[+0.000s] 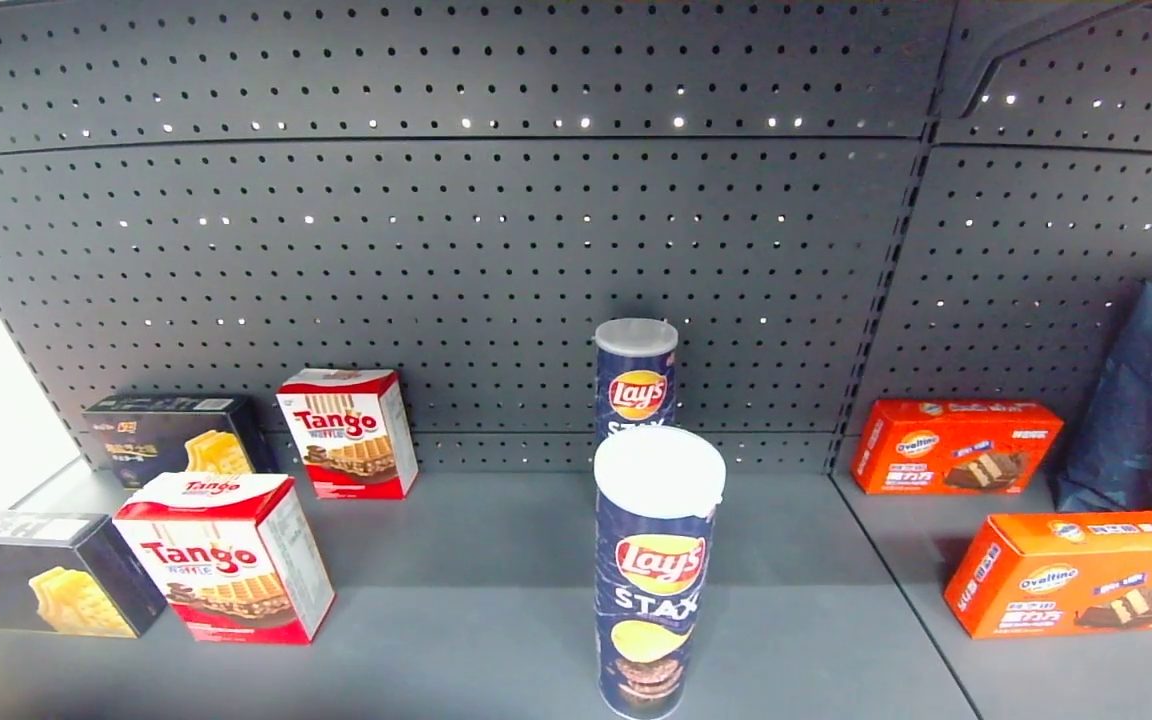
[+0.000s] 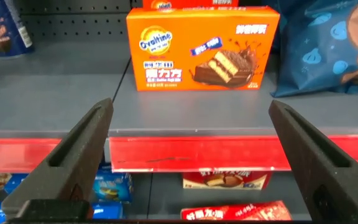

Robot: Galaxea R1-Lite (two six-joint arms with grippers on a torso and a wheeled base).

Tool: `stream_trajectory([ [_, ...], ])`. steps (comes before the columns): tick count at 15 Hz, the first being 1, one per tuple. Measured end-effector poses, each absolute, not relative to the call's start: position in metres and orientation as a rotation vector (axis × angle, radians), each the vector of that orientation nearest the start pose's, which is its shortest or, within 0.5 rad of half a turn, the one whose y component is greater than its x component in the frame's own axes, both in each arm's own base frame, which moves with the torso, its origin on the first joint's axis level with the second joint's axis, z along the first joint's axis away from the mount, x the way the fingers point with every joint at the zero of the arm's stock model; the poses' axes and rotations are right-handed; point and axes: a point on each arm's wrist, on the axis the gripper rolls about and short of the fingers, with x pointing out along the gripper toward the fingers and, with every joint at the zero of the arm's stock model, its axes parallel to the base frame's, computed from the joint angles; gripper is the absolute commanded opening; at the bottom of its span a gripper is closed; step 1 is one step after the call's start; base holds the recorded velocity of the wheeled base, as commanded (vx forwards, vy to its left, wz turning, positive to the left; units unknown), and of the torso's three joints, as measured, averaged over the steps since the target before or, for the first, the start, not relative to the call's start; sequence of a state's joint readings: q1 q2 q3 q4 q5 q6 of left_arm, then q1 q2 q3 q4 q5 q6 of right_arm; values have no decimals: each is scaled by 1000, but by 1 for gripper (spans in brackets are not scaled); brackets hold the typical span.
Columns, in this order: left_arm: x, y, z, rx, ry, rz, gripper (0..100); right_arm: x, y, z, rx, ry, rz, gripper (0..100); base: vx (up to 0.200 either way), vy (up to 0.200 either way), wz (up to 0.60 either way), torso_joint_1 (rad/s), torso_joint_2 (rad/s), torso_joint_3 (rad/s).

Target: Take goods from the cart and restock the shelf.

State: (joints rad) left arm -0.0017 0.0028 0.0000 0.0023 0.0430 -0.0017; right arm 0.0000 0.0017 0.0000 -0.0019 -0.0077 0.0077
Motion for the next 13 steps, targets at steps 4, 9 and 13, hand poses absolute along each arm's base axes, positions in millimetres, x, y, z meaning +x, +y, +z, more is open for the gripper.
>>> stream_trajectory([
  [4,-23,1,75,-1,4,41,100,-23,0,76,8,-1,-8,100,0,0,0,0,0,0],
  [9,-23,1,75,-1,4,41,100,-23,0,76,8,-1,-8,100,0,0,0,0,0,0],
  [13,-23,1,75,-1,4,41,100,-23,0,76,8,-1,-8,100,0,0,0,0,0,0],
])
